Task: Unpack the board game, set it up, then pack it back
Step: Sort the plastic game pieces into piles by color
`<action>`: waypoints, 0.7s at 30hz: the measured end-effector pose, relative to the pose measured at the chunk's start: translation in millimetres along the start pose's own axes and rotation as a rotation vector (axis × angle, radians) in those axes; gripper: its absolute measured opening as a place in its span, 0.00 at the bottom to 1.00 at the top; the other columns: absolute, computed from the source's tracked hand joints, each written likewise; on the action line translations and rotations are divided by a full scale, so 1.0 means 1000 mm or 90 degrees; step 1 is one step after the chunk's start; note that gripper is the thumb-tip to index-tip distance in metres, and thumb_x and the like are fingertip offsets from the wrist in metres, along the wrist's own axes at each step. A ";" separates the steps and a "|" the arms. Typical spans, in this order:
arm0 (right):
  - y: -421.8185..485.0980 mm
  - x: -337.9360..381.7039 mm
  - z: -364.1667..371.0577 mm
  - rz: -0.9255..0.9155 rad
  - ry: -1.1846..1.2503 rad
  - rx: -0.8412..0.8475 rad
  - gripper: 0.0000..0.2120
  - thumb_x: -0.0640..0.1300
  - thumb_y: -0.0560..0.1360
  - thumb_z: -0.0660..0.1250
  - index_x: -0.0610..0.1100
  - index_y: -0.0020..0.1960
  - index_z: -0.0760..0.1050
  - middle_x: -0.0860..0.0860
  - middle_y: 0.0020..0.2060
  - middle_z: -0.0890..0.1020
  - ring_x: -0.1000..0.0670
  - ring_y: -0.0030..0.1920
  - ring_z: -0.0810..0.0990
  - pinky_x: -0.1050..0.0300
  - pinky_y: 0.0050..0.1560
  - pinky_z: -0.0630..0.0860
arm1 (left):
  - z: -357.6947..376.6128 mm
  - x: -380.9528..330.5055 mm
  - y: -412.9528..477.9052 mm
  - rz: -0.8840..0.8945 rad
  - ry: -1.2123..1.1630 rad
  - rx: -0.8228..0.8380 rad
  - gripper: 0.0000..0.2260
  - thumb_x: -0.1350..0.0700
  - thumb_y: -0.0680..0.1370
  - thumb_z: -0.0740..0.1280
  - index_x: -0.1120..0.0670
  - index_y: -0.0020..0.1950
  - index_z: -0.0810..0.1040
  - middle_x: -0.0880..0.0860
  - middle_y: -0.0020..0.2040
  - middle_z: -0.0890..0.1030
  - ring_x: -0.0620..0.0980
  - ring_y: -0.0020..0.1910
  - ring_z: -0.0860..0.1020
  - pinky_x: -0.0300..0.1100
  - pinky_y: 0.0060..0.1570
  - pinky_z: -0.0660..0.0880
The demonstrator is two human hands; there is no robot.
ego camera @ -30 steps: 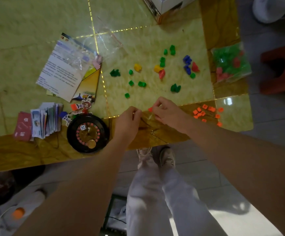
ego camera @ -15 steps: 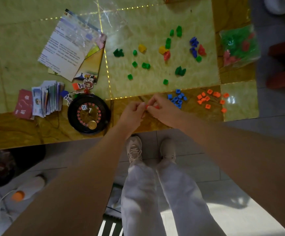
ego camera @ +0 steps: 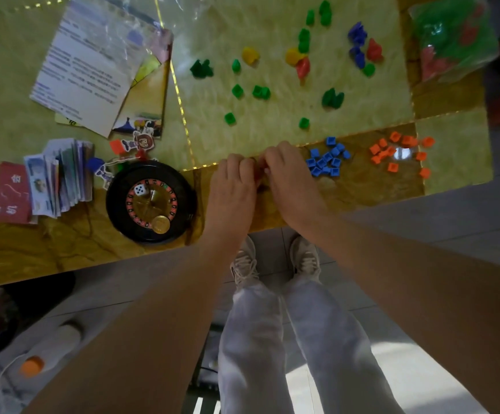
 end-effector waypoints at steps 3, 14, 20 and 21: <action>-0.001 0.000 0.004 -0.014 0.001 -0.022 0.10 0.36 0.74 0.55 0.39 0.49 0.74 0.40 0.47 0.74 0.41 0.45 0.74 0.42 0.45 0.74 | 0.006 0.004 -0.003 0.002 -0.029 -0.047 0.06 0.57 0.78 0.59 0.57 0.53 0.66 0.61 0.52 0.76 0.55 0.48 0.66 0.46 0.47 0.65; -0.004 0.003 -0.006 -0.015 -0.033 -0.025 0.13 0.33 0.72 0.63 0.40 0.55 0.75 0.40 0.51 0.74 0.40 0.51 0.72 0.44 0.51 0.73 | 0.002 0.009 -0.004 -0.056 -0.048 0.021 0.16 0.48 0.80 0.57 0.58 0.58 0.72 0.60 0.60 0.74 0.57 0.60 0.64 0.50 0.57 0.59; -0.006 0.004 -0.014 -0.021 0.003 -0.013 0.16 0.30 0.69 0.63 0.40 0.55 0.77 0.41 0.51 0.74 0.41 0.52 0.72 0.45 0.53 0.74 | -0.003 0.007 -0.010 -0.064 -0.074 0.045 0.17 0.46 0.79 0.59 0.57 0.60 0.70 0.58 0.64 0.72 0.57 0.64 0.63 0.51 0.61 0.58; -0.006 0.004 -0.015 -0.021 0.007 -0.012 0.16 0.30 0.69 0.63 0.40 0.55 0.77 0.41 0.51 0.74 0.41 0.52 0.72 0.45 0.53 0.74 | -0.005 0.008 -0.010 -0.069 -0.080 0.046 0.17 0.46 0.78 0.60 0.57 0.61 0.70 0.58 0.64 0.71 0.57 0.65 0.63 0.51 0.61 0.58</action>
Point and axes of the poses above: each hand's wrist, its own y-axis towards the middle knuckle, its own z-axis out of the palm, x = y × z, the point moved 6 cm from there along y, towards the middle knuckle
